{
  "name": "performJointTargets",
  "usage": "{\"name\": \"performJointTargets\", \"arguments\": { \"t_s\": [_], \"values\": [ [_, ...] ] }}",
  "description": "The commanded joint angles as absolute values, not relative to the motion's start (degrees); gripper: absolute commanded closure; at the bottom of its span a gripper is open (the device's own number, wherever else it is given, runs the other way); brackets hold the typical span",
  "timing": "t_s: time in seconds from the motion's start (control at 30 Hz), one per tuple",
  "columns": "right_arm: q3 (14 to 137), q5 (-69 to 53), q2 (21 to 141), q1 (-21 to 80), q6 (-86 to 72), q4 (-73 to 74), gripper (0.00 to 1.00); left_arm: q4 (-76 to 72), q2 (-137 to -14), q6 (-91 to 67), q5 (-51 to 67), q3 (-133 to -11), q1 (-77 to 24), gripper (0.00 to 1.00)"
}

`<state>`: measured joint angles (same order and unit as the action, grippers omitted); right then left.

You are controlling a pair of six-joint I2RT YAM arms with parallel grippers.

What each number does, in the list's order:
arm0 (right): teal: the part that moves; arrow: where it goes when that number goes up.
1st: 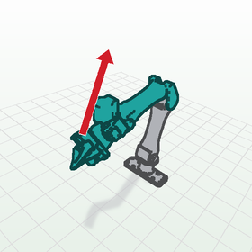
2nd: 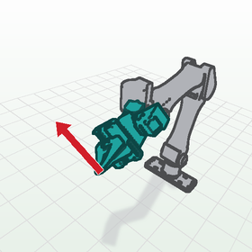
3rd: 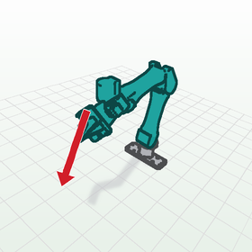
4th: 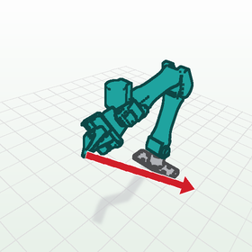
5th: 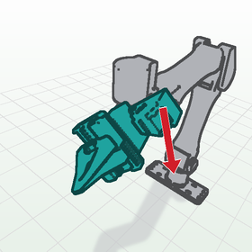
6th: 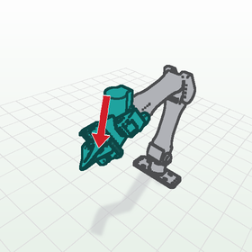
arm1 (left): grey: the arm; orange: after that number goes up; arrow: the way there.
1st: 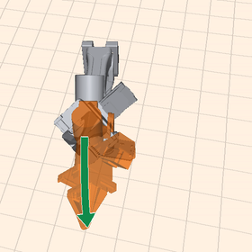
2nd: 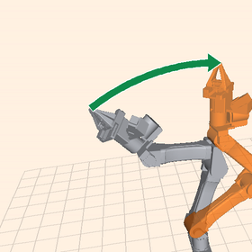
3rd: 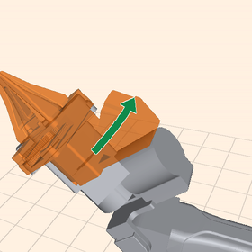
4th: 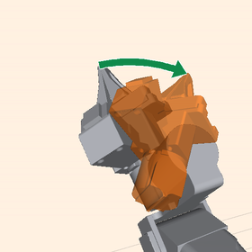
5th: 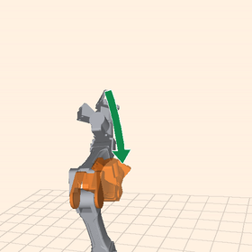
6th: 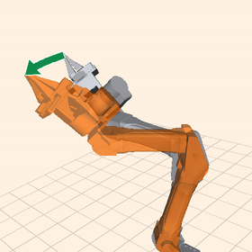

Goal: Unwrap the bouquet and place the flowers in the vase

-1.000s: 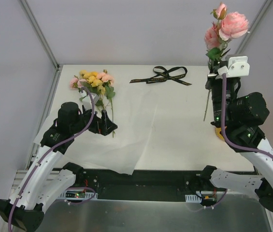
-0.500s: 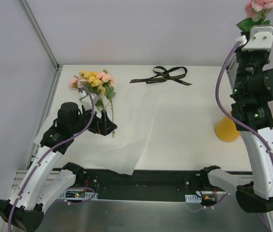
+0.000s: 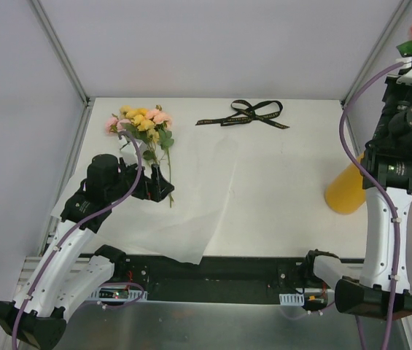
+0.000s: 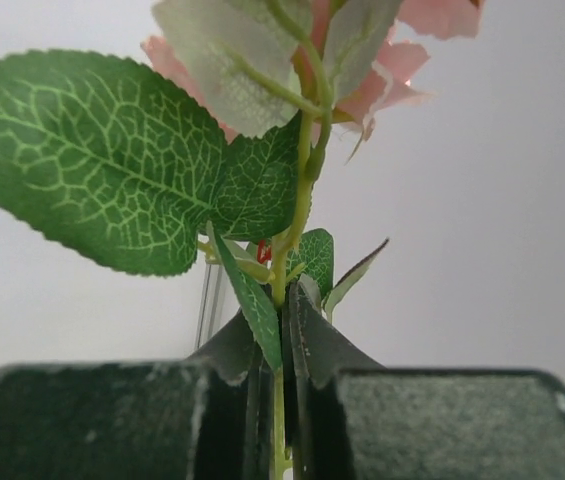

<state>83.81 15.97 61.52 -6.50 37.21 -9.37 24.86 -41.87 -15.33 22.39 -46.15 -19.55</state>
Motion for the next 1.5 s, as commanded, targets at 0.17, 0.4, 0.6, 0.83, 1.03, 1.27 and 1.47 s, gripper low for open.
{"name": "performJointTargets", "arguments": {
  "t_s": [0.17, 0.4, 0.6, 0.83, 1.03, 1.27, 1.47],
  "values": [
    [72.44, 14.15, 57.49, -10.89, 32.35, -17.23, 1.0, 24.87, -40.08, -14.94, 14.59, -47.2, -19.95, 0.01],
    [66.19, 23.27, 54.06, -10.99, 26.64, -12.14, 0.88, 25.49, -42.97, -13.97, 13.8, -47.81, -19.95, 0.01],
    [64.78, 27.33, 51.69, -10.99, 18.56, -4.41, 0.71, 25.66, -43.33, -14.15, 13.62, -47.64, -19.95, 0.01],
    [65.04, 26.9, 46.76, -10.99, 9.33, 5.08, 0.54, 25.84, -42.71, -14.41, 12.57, -47.46, -19.95, 0.01],
    [69.51, 22.95, 44.65, -10.9, 0.1, 20.01, 0.46, 25.93, -42.98, -15.38, 10.99, -47.37, -19.95, 0.01],
    [70.14, 5.48, 40.44, -10.55, -13.6, 26.19, 0.46, 26.72, -44.64, -15.56, 8.7, -47.11, -19.95, 0.01],
    [68.2, -3.69, 38.15, -10.02, -18.81, 26.89, 0.48, 29.62, -50.7, -16.78, 4.84, -48.95, -19.95, 0.09]
  ]
}}
